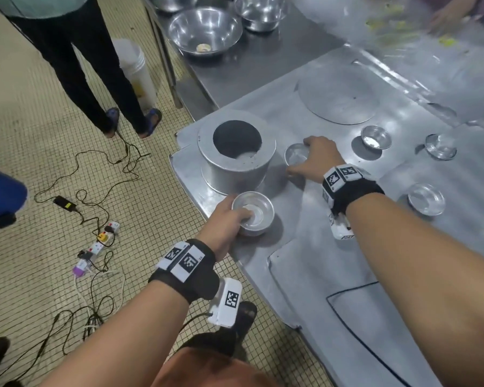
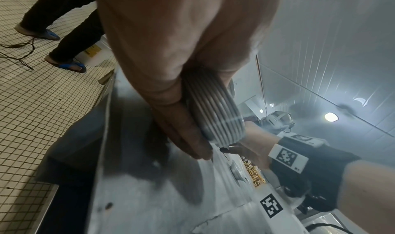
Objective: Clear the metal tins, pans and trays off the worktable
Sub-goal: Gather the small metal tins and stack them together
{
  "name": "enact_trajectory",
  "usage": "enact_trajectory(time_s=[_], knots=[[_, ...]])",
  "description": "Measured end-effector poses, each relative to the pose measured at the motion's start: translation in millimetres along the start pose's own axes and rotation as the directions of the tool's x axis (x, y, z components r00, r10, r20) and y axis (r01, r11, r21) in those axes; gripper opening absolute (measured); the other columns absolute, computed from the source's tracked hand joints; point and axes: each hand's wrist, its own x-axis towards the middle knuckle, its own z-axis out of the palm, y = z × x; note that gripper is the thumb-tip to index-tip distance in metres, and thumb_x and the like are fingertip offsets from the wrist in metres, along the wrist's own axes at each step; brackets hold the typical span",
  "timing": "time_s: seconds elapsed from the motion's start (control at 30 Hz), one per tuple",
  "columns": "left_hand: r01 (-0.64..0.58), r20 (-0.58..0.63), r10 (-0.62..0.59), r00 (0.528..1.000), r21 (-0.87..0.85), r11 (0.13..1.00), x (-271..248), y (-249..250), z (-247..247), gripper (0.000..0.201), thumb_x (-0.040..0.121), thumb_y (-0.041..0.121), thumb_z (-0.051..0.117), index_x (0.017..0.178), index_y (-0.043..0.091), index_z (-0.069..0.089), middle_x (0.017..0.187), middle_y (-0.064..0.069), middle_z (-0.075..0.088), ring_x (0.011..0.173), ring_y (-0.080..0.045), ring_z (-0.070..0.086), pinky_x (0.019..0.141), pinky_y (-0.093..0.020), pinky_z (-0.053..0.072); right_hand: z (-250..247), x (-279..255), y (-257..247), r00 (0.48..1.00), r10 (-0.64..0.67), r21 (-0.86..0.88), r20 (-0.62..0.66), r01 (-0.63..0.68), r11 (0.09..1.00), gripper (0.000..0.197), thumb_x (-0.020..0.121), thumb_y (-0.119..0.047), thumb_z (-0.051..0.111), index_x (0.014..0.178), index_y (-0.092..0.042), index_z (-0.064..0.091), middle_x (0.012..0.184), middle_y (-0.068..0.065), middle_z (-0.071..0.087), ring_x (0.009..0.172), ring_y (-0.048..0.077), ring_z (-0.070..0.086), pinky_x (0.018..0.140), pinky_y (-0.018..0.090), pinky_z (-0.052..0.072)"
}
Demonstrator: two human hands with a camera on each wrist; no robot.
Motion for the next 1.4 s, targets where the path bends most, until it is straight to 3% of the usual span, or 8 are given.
enact_trajectory(time_s=[0.13, 0.4, 0.5, 0.7, 0.83, 1.1, 1.23, 1.4], knots=[[-0.011, 0.019, 0.011, 1.000, 0.012, 1.000, -2, 3, 12, 0.036, 0.082, 0.004, 0.063, 0.117, 0.014, 0.066, 0.110, -0.014, 0.070, 0.106, -0.032, 0.066, 0.100, -0.049, 0.052, -15, -41, -4, 0.997, -0.064, 0.117, -0.048, 0.070, 0.991, 0.090, 0.063, -0.041, 0.087, 0.139, -0.011, 0.049, 0.131, 0.011, 0.050, 0.123, 0.026, 0.049, 0.098, 0.028, 0.040], [-0.021, 0.149, 0.020, 0.989, 0.007, 1.000, -22, 13, 51, 0.053, 0.091, 0.057, 0.061, 0.122, 0.014, 0.069, 0.120, -0.015, 0.071, 0.111, -0.030, 0.069, 0.102, -0.057, 0.050, -41, -142, 6, 0.993, -0.103, 0.230, -0.049, 0.112, 0.967, 0.093, 0.057, -0.040, 0.091, 0.139, -0.025, 0.051, 0.128, -0.001, 0.047, 0.121, 0.014, 0.047, 0.094, 0.019, 0.033], [-0.027, 0.287, 0.016, 0.958, 0.033, 0.999, -34, 13, 71, 0.051, 0.101, 0.054, 0.045, 0.127, 0.016, 0.068, 0.116, -0.012, 0.074, 0.099, -0.023, 0.073, 0.092, -0.051, 0.057, -43, -174, 15, 0.994, -0.101, 0.234, -0.041, 0.108, 0.966, 0.097, 0.055, -0.040, 0.093, 0.141, -0.020, 0.051, 0.129, -0.001, 0.049, 0.122, 0.014, 0.049, 0.097, 0.018, 0.034], [-0.011, 0.316, -0.012, 0.949, 0.069, 0.998, -50, -3, 109, 0.044, 0.098, 0.039, 0.060, 0.126, 0.005, 0.060, 0.108, -0.011, 0.063, 0.092, -0.025, 0.065, 0.089, -0.057, 0.057, -39, -216, 35, 0.996, -0.080, 0.261, -0.043, 0.088, 0.961, 0.095, 0.057, -0.040, 0.092, 0.141, -0.016, 0.052, 0.129, -0.001, 0.049, 0.123, 0.015, 0.049, 0.104, 0.021, 0.038], [-0.002, 0.314, -0.038, 0.949, 0.128, 0.992, -55, -14, 127, 0.031, 0.101, 0.028, 0.054, 0.124, 0.007, 0.059, 0.100, -0.003, 0.058, 0.084, -0.017, 0.060, 0.068, -0.038, 0.058, -35, -236, 47, 0.996, -0.053, 0.267, -0.068, 0.070, 0.961, 0.096, 0.058, -0.041, 0.092, 0.141, -0.015, 0.052, 0.131, -0.002, 0.049, 0.125, 0.013, 0.047, 0.106, 0.022, 0.037], [-0.038, 0.362, -0.038, 0.931, 0.199, 0.979, -65, -32, 150, 0.034, 0.094, 0.003, 0.048, 0.122, 0.016, 0.063, 0.116, -0.016, 0.066, 0.100, -0.029, 0.066, 0.080, -0.052, 0.059, -30, -261, 74, 0.996, -0.008, 0.256, -0.092, 0.031, 0.966, 0.098, 0.054, -0.051, 0.091, 0.140, -0.021, 0.054, 0.139, -0.004, 0.054, 0.129, 0.016, 0.046, 0.109, 0.031, 0.039], [-0.047, 0.364, -0.036, 0.931, 0.217, 0.975, -62, -37, 155, 0.032, 0.096, 0.004, 0.050, 0.123, 0.015, 0.062, 0.113, -0.015, 0.068, 0.088, -0.028, 0.068, 0.060, -0.039, 0.059, -36, -261, 88, 1.000, 0.023, 0.353, -0.019, -0.014, 0.935, 0.109, 0.049, -0.037, 0.097, 0.145, -0.017, 0.049, 0.140, 0.001, 0.055, 0.126, 0.015, 0.053, 0.107, 0.033, 0.044], [-0.008, 0.352, -0.052, 0.935, 0.166, 0.986, -50, -30, 155, 0.029, 0.095, -0.003, 0.047, 0.118, 0.008, 0.061, 0.107, -0.017, 0.062, 0.093, -0.037, 0.064, 0.077, -0.057, 0.061, -56, -235, 120, 0.996, 0.079, 0.442, 0.034, -0.085, 0.893, 0.117, 0.049, -0.021, 0.099, 0.150, -0.019, 0.040, 0.140, -0.001, 0.054, 0.119, 0.010, 0.053, 0.096, 0.028, 0.051]])
